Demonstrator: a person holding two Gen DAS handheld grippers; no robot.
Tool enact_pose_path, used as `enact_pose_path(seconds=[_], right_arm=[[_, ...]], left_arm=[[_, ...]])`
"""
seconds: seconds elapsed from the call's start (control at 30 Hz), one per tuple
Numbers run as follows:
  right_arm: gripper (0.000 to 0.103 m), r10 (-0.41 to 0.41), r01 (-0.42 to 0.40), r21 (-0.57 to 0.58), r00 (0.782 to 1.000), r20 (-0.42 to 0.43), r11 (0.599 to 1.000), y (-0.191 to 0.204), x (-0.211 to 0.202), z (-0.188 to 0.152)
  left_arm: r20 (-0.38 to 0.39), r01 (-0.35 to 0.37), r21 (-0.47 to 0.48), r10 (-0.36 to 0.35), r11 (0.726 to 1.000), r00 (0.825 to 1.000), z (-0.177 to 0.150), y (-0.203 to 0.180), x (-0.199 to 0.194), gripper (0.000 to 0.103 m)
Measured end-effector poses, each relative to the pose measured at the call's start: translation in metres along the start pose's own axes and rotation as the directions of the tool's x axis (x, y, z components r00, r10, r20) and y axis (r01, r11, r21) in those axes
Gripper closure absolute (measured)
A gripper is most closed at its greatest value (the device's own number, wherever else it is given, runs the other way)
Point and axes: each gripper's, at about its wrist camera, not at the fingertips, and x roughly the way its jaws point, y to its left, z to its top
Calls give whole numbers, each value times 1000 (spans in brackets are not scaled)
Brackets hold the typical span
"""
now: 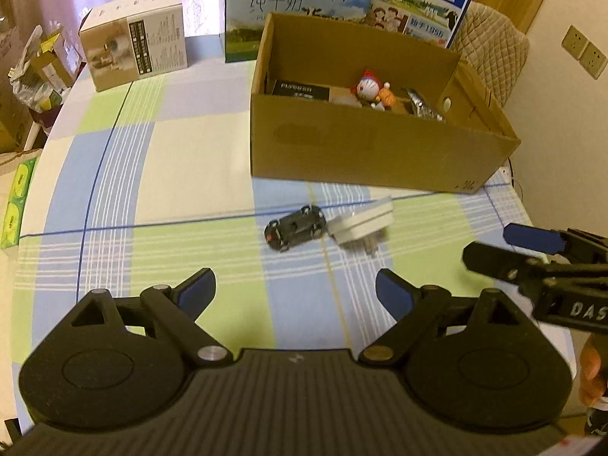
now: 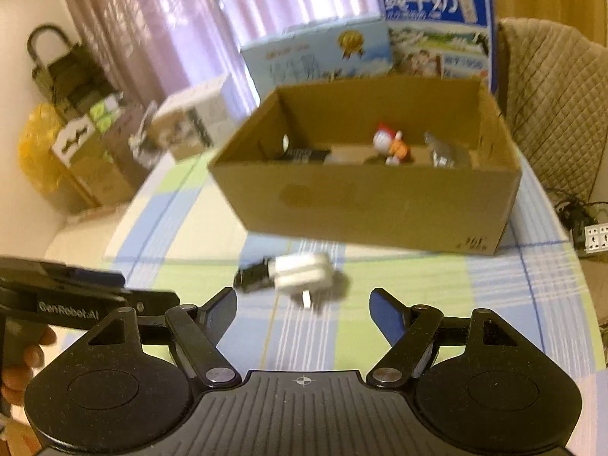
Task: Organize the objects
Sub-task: 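Withdraw both open tools from the cardboard box toward the table, then move the left tool toward the grey toy car while the right tool approaches the white plug adapter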
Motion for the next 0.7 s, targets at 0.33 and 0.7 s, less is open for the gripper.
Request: enact_pose_path(seconds=[0.33,0.7], right_arm=[[29,-10,9,-14,999,-47,1000,7,18,-9],[29,-29,28,-28,997,-68,999,9,34,-12]], left_arm=[[-38,-19,-3,19,1000,999,-13,7,8,13],[-60,-21,-13,20,1000,998,-15,11,18,12]])
